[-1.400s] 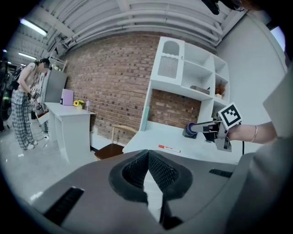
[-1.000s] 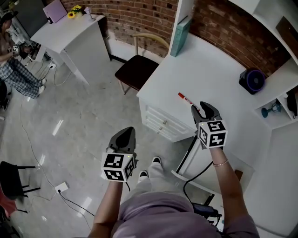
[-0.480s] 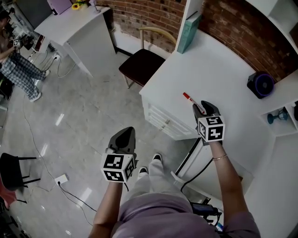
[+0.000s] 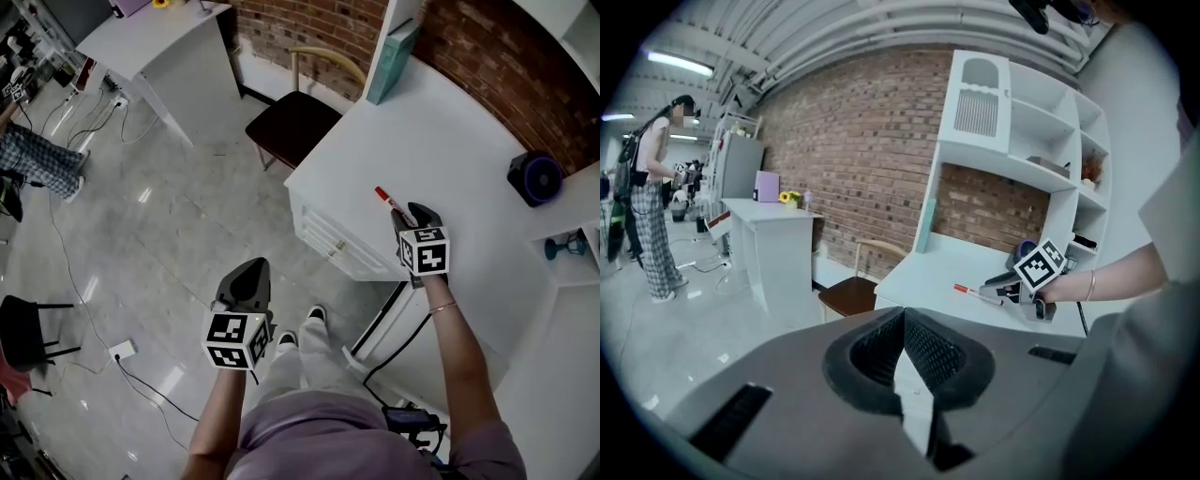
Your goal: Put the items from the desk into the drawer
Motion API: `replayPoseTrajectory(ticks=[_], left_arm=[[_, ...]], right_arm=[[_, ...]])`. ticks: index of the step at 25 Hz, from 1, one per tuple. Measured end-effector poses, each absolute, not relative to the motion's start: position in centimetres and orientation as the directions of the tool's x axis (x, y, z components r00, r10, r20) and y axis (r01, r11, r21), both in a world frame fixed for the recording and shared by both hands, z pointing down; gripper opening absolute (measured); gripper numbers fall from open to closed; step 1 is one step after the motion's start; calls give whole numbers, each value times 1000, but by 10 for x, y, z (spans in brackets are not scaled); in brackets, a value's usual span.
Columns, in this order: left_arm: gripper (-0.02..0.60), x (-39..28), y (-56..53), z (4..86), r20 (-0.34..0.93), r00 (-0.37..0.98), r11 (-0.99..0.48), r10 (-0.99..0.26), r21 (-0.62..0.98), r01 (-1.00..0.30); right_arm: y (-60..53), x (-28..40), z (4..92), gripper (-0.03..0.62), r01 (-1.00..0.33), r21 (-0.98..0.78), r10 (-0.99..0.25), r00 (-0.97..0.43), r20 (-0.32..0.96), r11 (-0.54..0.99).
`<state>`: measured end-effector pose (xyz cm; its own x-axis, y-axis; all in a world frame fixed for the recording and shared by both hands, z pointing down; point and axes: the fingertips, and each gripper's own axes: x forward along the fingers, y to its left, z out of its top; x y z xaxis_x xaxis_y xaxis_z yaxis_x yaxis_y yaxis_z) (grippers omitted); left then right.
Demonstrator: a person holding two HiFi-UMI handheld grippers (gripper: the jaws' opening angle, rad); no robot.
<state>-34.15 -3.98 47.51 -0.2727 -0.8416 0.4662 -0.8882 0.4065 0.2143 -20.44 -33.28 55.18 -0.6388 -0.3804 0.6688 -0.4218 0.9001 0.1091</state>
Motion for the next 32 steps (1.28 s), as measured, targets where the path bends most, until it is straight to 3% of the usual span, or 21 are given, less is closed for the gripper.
replayPoseTrajectory(ticks=[15, 25, 32], left_arm=[[0, -347, -37, 490, 501, -286, 433, -817, 205, -878], [0, -346, -37, 492, 501, -283, 436, -818, 219, -873], [0, -347, -32, 492, 505, -281, 439, -816, 226, -869]], right_arm=[[-339, -213, 577, 155, -353, 120, -326, -612, 721, 928], [-330, -218, 581, 77, -296, 124, -287, -609, 740, 947], [-328, -219, 581, 72, -292, 133, -288, -591, 753, 947]])
